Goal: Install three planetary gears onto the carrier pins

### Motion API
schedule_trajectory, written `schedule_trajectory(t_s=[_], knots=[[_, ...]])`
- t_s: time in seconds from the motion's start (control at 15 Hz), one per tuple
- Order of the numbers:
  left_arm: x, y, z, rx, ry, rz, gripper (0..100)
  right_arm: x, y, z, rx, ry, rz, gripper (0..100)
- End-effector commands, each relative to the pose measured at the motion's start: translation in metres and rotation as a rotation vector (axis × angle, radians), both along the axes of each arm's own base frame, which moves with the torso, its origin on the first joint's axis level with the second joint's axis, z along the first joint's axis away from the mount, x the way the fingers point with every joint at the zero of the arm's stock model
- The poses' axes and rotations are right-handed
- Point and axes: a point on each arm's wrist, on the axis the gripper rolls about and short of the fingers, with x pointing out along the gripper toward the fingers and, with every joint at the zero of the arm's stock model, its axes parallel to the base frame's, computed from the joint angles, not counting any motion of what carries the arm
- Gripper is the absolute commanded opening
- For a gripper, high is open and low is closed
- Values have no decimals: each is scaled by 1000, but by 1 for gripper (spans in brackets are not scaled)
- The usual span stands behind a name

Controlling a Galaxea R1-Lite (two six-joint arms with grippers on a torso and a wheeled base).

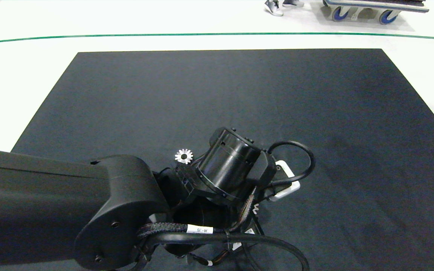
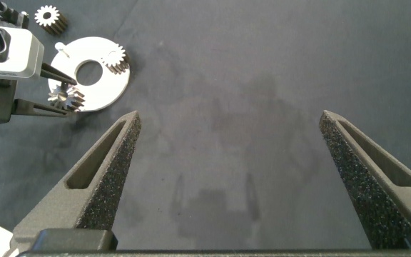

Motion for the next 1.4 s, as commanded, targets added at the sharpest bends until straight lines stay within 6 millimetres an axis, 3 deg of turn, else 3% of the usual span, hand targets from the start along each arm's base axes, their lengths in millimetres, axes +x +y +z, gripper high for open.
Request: schedule_trajectory(t_s=[0.07,1.4], knots=[[2,1,-2,7,1,6,22,1,0,0,-2,2,0,100],[3,9,1,2,-3,22,22,0,0,0,-1,-1,2,100]])
